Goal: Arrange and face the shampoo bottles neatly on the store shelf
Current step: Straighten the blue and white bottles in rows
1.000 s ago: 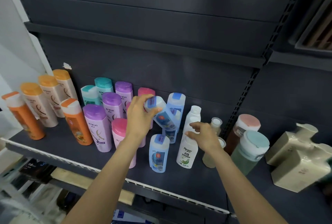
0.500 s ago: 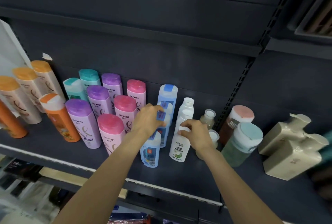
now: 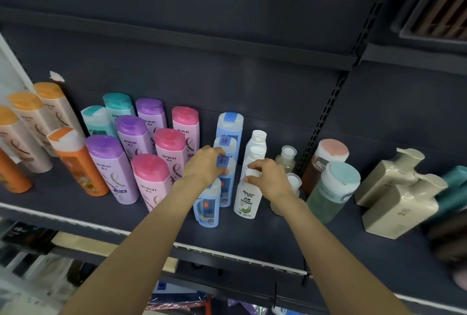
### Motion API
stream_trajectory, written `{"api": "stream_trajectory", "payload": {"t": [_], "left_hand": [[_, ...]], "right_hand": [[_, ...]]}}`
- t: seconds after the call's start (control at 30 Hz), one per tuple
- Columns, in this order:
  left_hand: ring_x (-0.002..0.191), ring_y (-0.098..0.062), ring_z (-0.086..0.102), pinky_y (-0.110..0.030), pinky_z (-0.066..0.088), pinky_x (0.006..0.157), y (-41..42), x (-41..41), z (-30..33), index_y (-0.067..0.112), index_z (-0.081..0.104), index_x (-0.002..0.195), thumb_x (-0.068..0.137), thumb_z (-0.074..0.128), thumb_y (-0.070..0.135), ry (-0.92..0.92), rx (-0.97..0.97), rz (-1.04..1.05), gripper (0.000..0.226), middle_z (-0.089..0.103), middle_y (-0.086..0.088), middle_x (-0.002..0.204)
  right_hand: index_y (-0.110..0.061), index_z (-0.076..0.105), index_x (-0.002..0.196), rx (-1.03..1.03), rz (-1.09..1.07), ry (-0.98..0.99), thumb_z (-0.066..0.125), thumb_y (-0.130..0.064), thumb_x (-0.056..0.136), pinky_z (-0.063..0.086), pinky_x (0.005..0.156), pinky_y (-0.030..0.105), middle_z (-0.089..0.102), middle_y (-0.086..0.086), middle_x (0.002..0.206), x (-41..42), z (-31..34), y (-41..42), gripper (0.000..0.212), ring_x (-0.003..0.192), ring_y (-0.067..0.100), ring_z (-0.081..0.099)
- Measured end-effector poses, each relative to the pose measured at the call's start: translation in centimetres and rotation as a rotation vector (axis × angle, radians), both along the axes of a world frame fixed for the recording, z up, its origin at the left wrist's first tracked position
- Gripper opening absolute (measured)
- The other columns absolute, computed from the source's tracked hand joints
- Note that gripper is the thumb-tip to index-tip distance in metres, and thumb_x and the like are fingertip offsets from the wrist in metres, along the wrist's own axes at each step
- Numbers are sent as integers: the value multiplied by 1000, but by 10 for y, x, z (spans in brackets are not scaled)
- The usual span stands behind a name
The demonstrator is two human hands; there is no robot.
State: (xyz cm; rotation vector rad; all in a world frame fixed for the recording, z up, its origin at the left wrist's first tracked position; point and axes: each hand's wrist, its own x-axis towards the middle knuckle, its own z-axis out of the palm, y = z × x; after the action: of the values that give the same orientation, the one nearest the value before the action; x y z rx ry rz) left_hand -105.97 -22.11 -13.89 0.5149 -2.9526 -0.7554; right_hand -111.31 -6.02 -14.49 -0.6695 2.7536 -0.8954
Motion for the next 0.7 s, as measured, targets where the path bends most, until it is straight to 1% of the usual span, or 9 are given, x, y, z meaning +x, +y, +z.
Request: {"api": "stream_trajectory", "payload": {"t": [0.1, 0.2, 0.27, 0.37, 0.43, 0.5, 0.6, 0.7], "left_hand": [[115, -30, 51, -40, 46, 94, -3, 8, -3, 16, 45, 136, 84, 69, 26, 15, 40, -3, 58, 53, -13, 125], [110, -29, 55, -43, 48, 91, -8, 22, -5, 17, 49, 131, 83, 69, 33, 83, 98, 0, 54, 57, -11, 120], [111, -27, 57, -45, 49, 91, -10, 32, -4, 18, 53, 127, 81, 69, 39, 109, 137, -8, 53, 57, -9, 121], [113, -22, 55, -42, 47, 96, -13, 46, -2, 23, 55, 127, 72, 76, 44, 74, 159, -85, 63, 57, -4, 122], [114, -21, 52, -35, 43, 96, -15, 52, -2, 25, 54, 129, 71, 79, 40, 9, 105, -143, 65, 56, -3, 121], [114, -22, 50, -30, 40, 92, -14, 53, -2, 23, 55, 128, 75, 77, 31, -32, 49, -161, 58, 54, -5, 121], [112, -26, 51, -30, 41, 90, -9, 54, 1, 19, 58, 123, 80, 74, 22, -28, 11, -159, 47, 56, -9, 120], [109, -26, 53, -33, 44, 89, -8, 62, 4, 18, 59, 121, 80, 74, 23, 16, 32, -146, 44, 57, -7, 117]], "right_hand": [[-10, 63, 120, -1, 0, 9, 70, -17, 83, 41, 85, 23, 62, 10, 123, -1, 1, 1, 38, 111, 23, 57], [-8, 63, 119, 5, 2, 29, 69, -16, 84, 41, 87, 24, 63, 10, 123, 1, 0, 1, 36, 111, 23, 58], [-9, 63, 120, 3, -13, 36, 68, -16, 85, 42, 90, 27, 62, 10, 124, 3, 0, 1, 36, 112, 24, 58], [-10, 63, 120, -14, -21, 42, 68, -14, 85, 42, 93, 28, 62, 10, 125, 5, 0, 2, 36, 113, 25, 57], [-11, 63, 122, -16, -21, 48, 66, -13, 86, 42, 92, 29, 61, 11, 126, 8, 0, 3, 36, 114, 26, 57], [-11, 61, 124, -4, -23, 49, 65, -13, 87, 42, 93, 30, 59, 12, 128, 10, 0, 3, 37, 115, 27, 56], [-12, 58, 127, 5, -25, 58, 64, -13, 88, 42, 94, 31, 57, 13, 130, 14, 4, 4, 39, 116, 28, 54], [-12, 58, 126, -84, -40, 129, 63, -13, 89, 42, 94, 30, 57, 12, 126, 21, 11, 8, 38, 113, 26, 56]]}}
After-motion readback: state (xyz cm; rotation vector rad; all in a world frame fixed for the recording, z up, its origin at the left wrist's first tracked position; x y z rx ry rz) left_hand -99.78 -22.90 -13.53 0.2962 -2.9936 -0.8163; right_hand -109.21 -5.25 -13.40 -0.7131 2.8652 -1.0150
